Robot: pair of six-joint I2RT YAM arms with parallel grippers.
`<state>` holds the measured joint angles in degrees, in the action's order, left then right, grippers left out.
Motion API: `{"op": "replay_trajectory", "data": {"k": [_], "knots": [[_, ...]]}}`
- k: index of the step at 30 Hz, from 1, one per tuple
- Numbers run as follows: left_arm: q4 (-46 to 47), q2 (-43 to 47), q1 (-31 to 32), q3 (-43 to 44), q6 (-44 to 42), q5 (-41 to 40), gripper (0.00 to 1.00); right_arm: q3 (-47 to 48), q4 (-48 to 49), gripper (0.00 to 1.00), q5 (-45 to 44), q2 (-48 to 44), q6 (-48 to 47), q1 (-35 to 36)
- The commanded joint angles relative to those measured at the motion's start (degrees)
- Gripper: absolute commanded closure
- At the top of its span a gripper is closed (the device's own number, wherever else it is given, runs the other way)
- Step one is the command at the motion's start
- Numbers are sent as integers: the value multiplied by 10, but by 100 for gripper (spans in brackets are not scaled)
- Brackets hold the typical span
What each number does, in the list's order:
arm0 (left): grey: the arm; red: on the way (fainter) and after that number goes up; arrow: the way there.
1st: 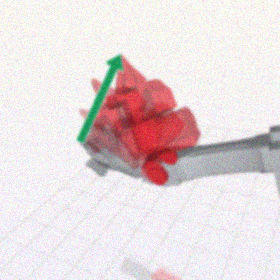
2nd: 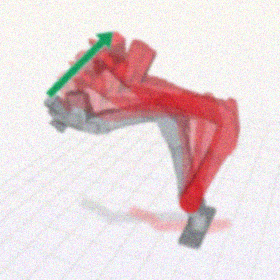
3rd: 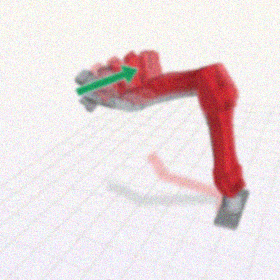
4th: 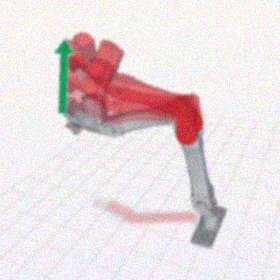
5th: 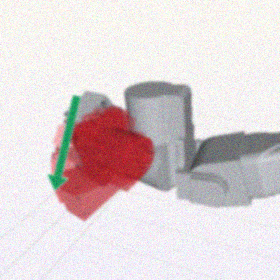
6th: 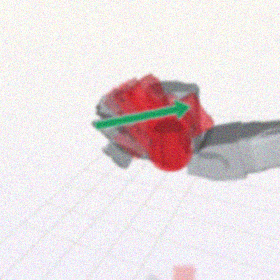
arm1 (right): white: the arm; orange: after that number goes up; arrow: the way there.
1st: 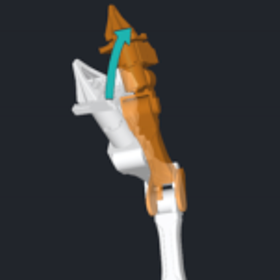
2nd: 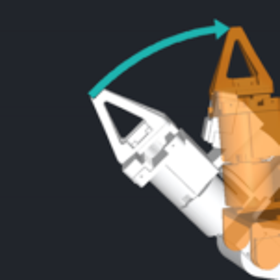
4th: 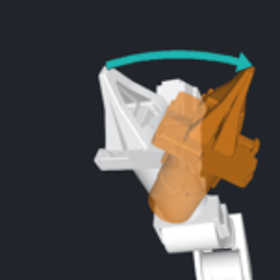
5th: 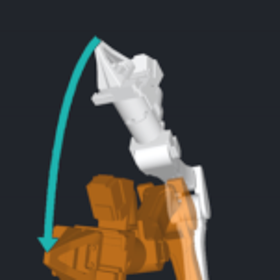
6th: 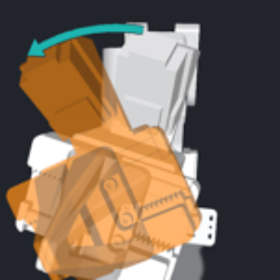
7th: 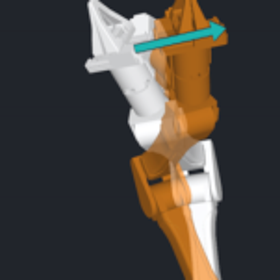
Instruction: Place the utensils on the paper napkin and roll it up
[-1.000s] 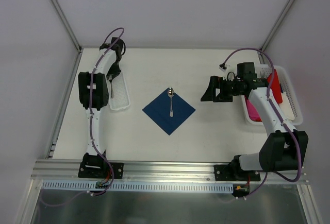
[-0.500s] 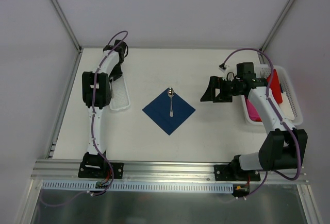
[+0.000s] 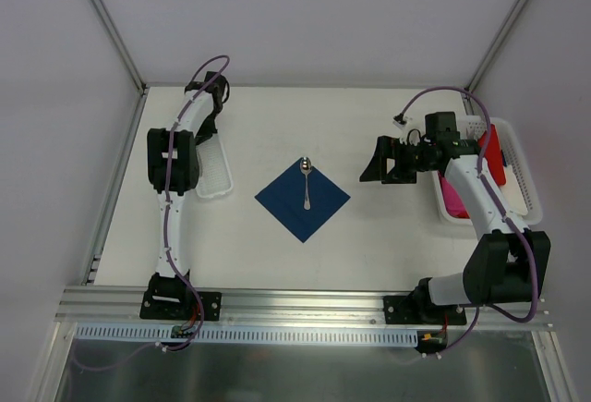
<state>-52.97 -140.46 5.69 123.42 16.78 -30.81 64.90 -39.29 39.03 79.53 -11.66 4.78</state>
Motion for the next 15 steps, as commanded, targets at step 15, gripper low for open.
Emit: {"op": "replay_trajectory", "data": {"k": [15], "knots": [[-8,141,20,-12,-21,21,100,14,4,1,46,-3,4,-6]]}}
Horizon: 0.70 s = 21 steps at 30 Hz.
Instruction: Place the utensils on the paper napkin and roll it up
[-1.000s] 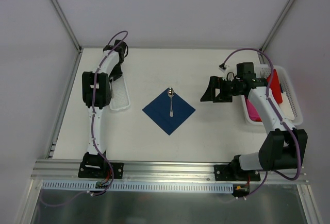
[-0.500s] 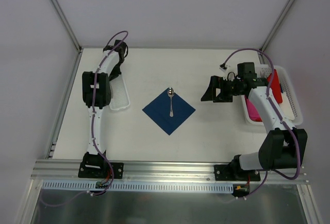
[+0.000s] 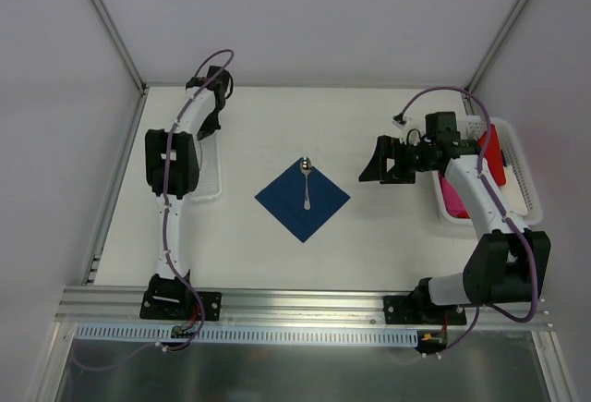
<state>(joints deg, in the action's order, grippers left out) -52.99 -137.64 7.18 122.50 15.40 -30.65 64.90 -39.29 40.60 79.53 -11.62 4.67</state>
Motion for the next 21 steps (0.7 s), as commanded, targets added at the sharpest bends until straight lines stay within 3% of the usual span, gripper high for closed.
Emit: {"op": "replay_trajectory", "data": {"k": [1,5,7,9,13,14,17,21], "knots": [[-8,128,6,-9,-5,32,100,15,3,1,36,-2,4,-4],[2,244,5,-49,21,133,100,22,15,3,57,1,14,0],[44,303,5,-101,34,255,100,31,29,6,63,2,29,4],[160,407,6,-223,78,384,100,35,65,13,62,-2,50,9],[389,548,10,-434,202,511,100,39,146,22,43,-17,116,32],[486,595,19,-512,260,522,100,43,171,24,29,-24,145,50],[610,635,39,-622,335,552,100,58,198,26,8,-27,162,102],[750,670,102,-707,421,538,100,88,224,27,-32,-18,172,170]]}}
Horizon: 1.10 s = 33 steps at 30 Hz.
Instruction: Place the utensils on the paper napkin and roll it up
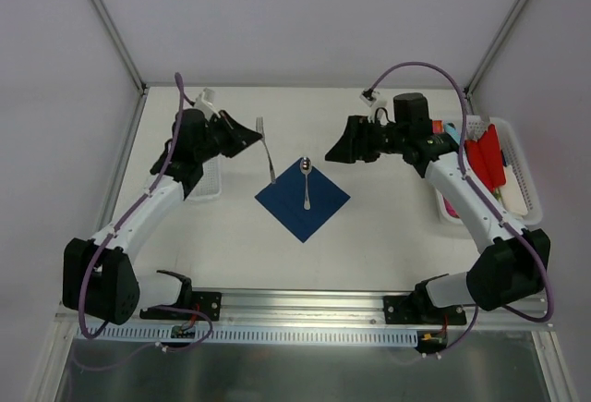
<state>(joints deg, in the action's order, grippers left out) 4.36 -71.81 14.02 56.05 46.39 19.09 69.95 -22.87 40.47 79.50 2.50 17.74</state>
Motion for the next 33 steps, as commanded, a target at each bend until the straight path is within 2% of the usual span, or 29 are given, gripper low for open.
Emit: {"op": "replay_trajectory", "data": {"k": [1,3,5,7,8,12,19,22,28,31,32,33], "knots": [[216,13,43,-54,120,37,100,47,63,27,-36,-16,33,52],[244,12,65,-76,139,29,100,54,67,30,-52,-13,24,86],[315,-2,72,-95,159,43,100,59,67,35,-49,-10,15,111],[370,-15,73,-108,200,69,100,55,73,35,-29,-8,15,120],[428,-29,73,-118,214,77,100,48,75,35,-21,-9,15,120],[524,-64,76,-118,275,118,100,30,79,34,42,-15,5,117],[600,-97,80,-105,314,149,100,6,114,32,84,-27,24,117],[638,-117,82,-107,338,162,100,9,114,34,98,-15,27,117],[747,-159,84,-120,400,156,100,5,144,46,135,-2,62,117],[760,-167,85,-122,405,152,100,-5,171,60,151,-2,80,117],[760,-168,85,-122,404,152,100,-13,179,70,153,-3,93,117],[761,-168,86,-122,404,151,100,-17,189,74,156,-3,99,116]]}}
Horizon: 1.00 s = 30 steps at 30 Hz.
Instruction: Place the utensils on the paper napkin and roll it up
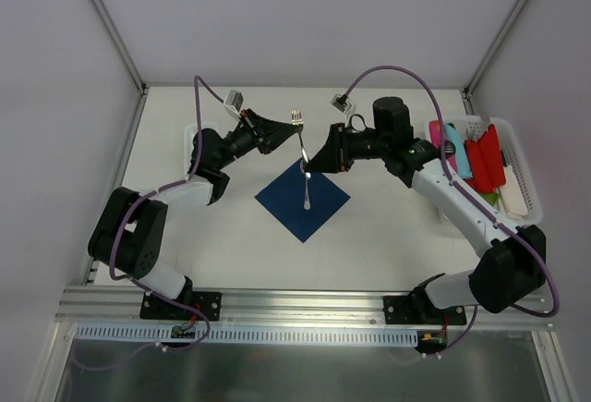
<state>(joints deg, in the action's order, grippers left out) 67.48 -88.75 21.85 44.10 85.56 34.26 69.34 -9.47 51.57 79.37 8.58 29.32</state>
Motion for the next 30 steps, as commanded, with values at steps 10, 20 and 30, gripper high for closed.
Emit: {"op": "replay_trajectory", "data": {"k": [10,20,30], "knots": [[127,8,10,-1,10,0,100,-13,57,100,52,3,53,-2],[168,-5,9,-6,37,-2,100,-10,58,63,58,10,54,-3],[212,-30,13,0,69,-9,100,-8,60,59,49,34,60,-3]]}}
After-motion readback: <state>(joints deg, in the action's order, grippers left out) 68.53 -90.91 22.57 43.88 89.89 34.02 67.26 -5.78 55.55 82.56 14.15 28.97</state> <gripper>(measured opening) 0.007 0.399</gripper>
